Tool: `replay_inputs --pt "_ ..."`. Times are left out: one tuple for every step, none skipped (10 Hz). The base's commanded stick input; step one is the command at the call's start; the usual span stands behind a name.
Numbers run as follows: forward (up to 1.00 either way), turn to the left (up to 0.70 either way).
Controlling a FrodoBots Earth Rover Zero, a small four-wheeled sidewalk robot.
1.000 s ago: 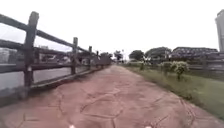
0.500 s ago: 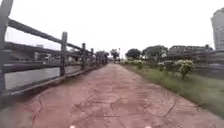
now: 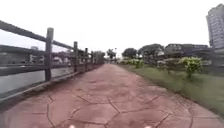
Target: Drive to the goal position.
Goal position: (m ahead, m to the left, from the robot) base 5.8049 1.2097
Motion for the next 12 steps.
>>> replay_inputs --pt "1.0 -0.22" --pt "1.0 0.02" --pt "1.0 0.02" --pt "1.0 0.02" --pt "1.0 0.02" --pt "1.0 0.02" --pt "1.0 0.02" --pt "1.0 0.02" --pt "1.0 0.02" --pt "1.0 0.02" --pt "1.0 0.02" --pt "1.0 0.02"
